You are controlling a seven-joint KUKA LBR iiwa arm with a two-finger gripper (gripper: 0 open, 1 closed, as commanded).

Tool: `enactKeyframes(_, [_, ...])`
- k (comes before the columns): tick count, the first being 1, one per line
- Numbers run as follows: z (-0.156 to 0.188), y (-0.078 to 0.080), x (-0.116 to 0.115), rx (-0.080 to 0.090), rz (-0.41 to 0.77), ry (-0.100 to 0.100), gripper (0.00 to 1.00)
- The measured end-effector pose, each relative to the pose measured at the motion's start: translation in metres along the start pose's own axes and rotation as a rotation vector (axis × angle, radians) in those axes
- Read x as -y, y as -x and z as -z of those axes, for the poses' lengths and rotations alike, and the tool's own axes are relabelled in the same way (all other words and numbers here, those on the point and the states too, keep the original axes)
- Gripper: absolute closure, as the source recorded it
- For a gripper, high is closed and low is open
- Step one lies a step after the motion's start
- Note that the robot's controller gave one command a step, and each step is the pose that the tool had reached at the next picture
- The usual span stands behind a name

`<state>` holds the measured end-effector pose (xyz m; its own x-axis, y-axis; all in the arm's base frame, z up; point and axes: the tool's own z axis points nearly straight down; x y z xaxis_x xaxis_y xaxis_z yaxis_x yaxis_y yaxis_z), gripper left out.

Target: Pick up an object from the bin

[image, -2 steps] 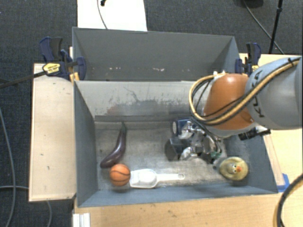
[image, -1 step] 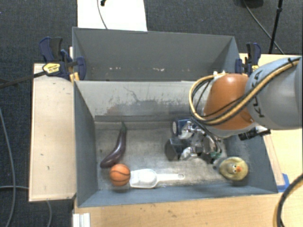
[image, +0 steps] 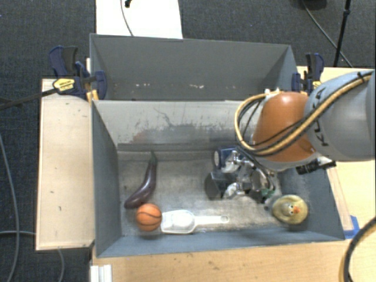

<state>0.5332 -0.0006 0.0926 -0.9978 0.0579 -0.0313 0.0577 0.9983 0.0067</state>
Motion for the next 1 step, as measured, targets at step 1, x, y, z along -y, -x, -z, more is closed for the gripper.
enactKeyframes(1, [-0.0007, -0.0007, 0.0002, 0.0, -0.002, -0.001, 1.0])
